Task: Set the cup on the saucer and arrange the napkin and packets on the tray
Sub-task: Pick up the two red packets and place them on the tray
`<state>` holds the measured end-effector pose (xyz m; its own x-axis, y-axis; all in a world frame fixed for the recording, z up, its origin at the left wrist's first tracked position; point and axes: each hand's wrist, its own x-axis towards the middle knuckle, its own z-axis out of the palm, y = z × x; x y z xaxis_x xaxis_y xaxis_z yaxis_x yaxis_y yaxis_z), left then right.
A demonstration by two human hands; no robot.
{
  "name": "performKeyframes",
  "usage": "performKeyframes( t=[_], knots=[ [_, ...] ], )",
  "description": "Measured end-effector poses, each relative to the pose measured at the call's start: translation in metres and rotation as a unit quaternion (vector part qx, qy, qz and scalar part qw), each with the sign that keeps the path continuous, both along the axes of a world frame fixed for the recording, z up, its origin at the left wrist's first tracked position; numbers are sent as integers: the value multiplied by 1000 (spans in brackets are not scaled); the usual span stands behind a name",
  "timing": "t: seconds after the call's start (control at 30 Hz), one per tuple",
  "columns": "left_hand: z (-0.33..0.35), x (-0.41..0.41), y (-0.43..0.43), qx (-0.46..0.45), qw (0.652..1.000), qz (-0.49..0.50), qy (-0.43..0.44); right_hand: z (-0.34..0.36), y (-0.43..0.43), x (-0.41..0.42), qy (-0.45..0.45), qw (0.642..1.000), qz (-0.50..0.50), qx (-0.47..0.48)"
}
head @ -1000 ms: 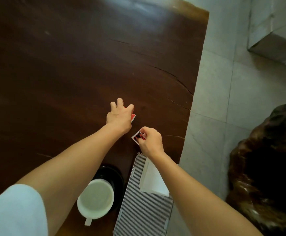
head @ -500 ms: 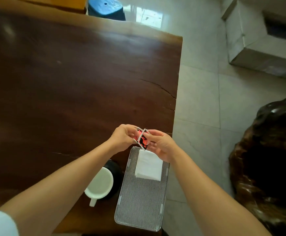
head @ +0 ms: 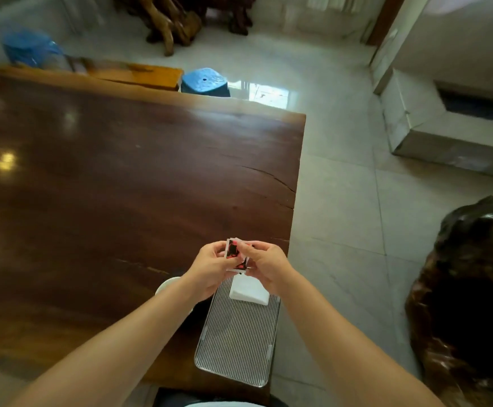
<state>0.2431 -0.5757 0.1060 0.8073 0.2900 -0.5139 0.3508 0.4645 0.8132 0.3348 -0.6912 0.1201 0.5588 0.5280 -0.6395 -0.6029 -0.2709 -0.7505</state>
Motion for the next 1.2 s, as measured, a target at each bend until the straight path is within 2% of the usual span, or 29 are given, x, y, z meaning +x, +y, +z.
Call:
performKeyframes(
  t=[0.1, 0.23, 0.4, 0.5, 0.6, 0.73, 0.83, 0.97, 1.1, 1.2],
  knots=[
    [3, -8, -9, 6, 1000, 5, -5, 0, -18, -7, 49, 998, -10, 31],
    [1, -15, -19, 21, 1000, -19, 9, -2, -41, -12, 67, 996, -37, 47],
    [0, -16, -31, -33, 998, -31, 34, -4, -57, -17, 34, 998, -53, 18],
    [-1, -14, -36, 0, 998, -10, 64, -12, -63, -15, -16, 998, -59, -30],
    [-4, -14, -30, 21, 996, 4, 91, -14, -71, -10, -28, 996, -80, -23],
    [1, -16, -29, -51, 991, -60, 110, -11, -75, -2, -53, 995, -80, 0],
    [8, -13, -40, -123, 985, -70, 99, -11, -70, -4, -84, 994, -72, -12],
    [10, -11, -42, -166, 982, -55, 76, -11, -64, -7, -102, 991, -80, -12],
    [6, -17, -35, -120, 988, -94, 38, -10, -60, -6, -120, 990, -74, -25],
    [3, -21, -31, -116, 989, -83, 37, -9, -58, -7, -88, 995, -53, -13]
  ],
)
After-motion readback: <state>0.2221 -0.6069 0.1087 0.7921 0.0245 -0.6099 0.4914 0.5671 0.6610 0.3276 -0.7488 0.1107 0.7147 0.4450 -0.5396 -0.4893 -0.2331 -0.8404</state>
